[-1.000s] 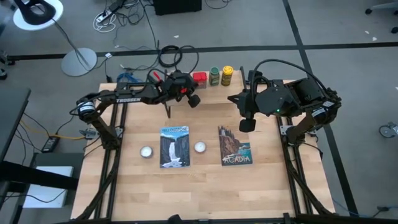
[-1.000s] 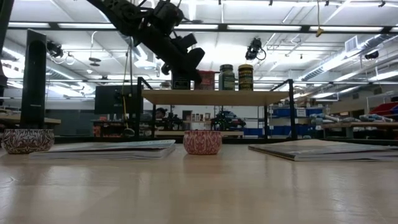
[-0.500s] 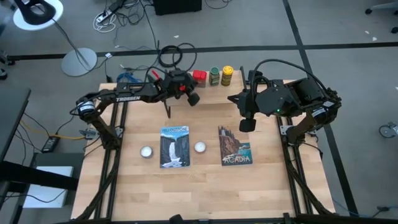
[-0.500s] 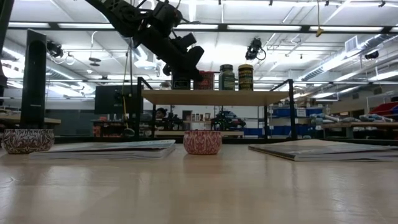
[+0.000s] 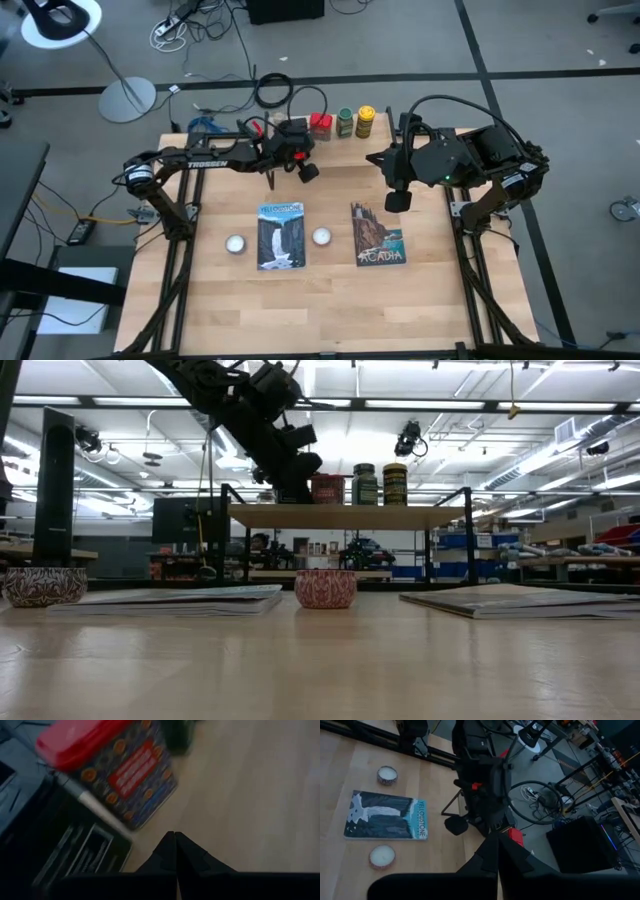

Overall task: Shelf spices
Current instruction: Put the red spice on the shelf between the black and green spices

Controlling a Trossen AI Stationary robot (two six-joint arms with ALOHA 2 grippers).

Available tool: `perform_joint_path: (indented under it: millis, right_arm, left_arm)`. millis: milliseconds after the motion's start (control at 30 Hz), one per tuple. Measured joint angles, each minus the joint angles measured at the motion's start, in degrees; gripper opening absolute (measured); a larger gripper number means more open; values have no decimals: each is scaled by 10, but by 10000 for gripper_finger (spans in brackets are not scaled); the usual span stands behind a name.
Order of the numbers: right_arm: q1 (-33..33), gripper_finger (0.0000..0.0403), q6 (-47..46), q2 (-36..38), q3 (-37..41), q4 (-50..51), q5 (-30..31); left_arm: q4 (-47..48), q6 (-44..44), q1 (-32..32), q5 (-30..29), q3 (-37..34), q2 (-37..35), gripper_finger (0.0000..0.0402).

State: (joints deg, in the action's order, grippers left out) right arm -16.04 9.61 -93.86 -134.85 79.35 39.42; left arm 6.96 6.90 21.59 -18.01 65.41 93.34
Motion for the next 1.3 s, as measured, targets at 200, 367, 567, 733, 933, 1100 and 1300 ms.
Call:
perform_joint_path:
  millis: [200, 367, 567, 733, 933, 1100, 1300]
  right_arm:
    - [0, 0, 0, 0, 0, 0, 0]
    - [0, 0, 0, 0, 0, 0, 0]
    - [0, 0, 0, -1, 0, 3, 0]
    - [0, 0, 0, -2, 0, 3, 0]
    - [0, 0, -4, -2, 0, 3, 0]
    - [0, 0, -5, -2, 0, 3, 0]
    - [0, 0, -5, -2, 0, 3, 0]
  left_arm:
    - [6, 2, -5, -5, 0, 0, 0]
    - [5, 4, 1, -24, 0, -9, 0]
    - [21, 5, 22, -24, 0, -28, 0]
    - [36, 7, 32, -15, 0, -26, 0]
    - [20, 15, 37, -17, -8, -25, 0]
    - [13, 15, 47, -17, -14, -25, 0]
    - [7, 15, 56, -17, -15, -25, 0]
